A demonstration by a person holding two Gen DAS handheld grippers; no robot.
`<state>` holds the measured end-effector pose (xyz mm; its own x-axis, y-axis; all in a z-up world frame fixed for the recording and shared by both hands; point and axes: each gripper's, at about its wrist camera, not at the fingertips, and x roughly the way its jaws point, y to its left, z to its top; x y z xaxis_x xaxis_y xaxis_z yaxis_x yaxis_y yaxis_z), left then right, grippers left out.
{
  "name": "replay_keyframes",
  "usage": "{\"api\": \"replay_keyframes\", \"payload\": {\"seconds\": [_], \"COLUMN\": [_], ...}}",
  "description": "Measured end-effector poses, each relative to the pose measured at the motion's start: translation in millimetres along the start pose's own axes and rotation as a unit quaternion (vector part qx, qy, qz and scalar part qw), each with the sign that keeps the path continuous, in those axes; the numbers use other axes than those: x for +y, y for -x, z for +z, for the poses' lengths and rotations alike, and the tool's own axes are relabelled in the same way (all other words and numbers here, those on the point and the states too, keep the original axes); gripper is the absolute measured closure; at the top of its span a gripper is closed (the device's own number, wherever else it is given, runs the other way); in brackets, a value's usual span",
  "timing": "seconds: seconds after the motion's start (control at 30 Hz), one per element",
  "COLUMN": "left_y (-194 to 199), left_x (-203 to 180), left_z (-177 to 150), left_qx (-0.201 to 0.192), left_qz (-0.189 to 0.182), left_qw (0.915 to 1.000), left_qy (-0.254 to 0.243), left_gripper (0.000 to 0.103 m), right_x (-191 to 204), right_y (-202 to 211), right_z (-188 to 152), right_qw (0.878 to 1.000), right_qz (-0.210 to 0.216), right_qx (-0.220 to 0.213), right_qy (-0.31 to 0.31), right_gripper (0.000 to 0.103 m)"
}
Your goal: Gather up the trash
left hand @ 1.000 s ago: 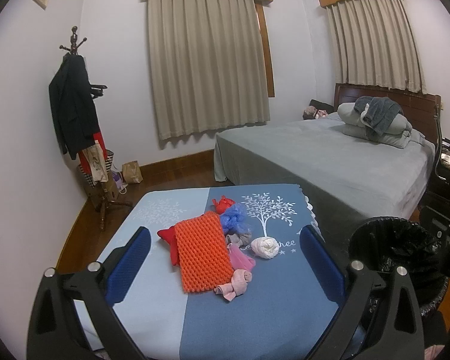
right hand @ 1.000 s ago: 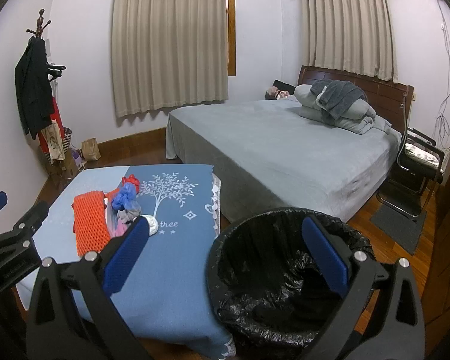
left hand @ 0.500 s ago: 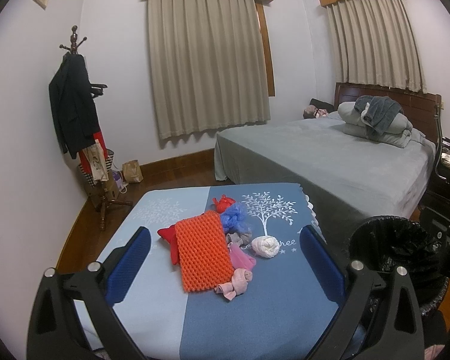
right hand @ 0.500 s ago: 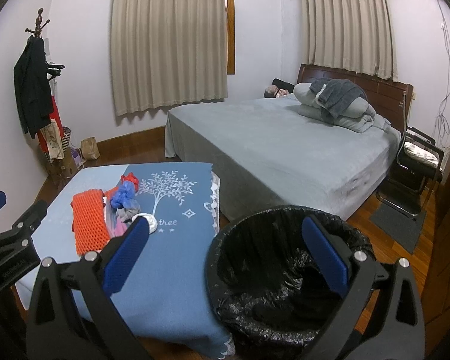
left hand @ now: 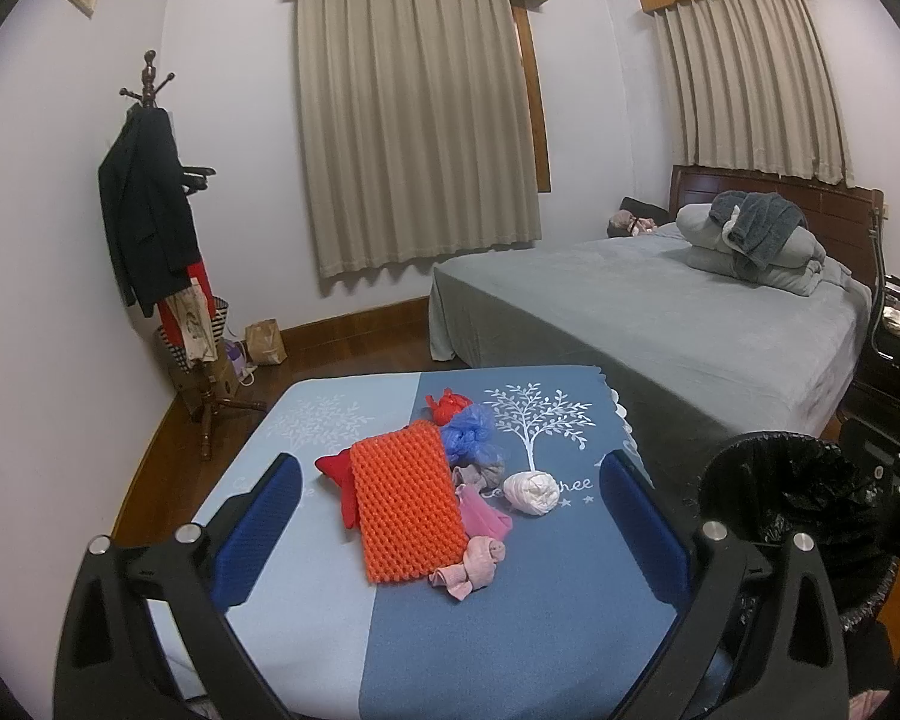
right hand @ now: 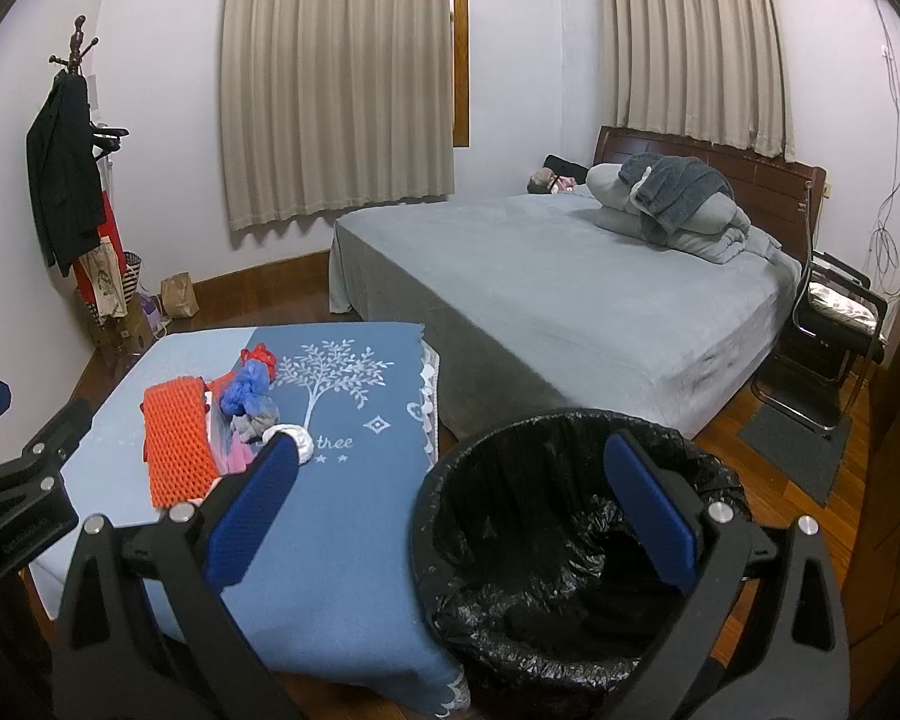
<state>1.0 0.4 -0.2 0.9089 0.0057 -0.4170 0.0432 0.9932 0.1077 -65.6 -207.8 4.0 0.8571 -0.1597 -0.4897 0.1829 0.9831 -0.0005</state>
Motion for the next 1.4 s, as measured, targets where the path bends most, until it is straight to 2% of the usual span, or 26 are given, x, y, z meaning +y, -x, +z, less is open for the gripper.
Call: {"api": "replay_keyframes", "payload": {"seconds": [1.2,1.3,1.4], "left_y": [-2,1,-3], "left_x": [2,3,5], "left_z": [-1,-4,-12], "left_qx": [0.003,0.004,0.007], "left_qz": [0.0,0.0,0.001], "left_qw": [1.0,1.0,1.0], "left_qy": [0.001,0.002,0.003], "left_gripper": [0.005,0.005,0.005], "right_x": [-6,-8,-4], "right_y": [-2,-3,-19], "right_z": [2,-4,-26], "right_qw": [1.0,1.0,1.0], "right_qz": [0.002,0.003,0.005], "right_qx": [0.006,0.008,0.011], "right_qy": [0.0,0.0,0.001], "right_gripper": [0.004,0.004,0.004]}}
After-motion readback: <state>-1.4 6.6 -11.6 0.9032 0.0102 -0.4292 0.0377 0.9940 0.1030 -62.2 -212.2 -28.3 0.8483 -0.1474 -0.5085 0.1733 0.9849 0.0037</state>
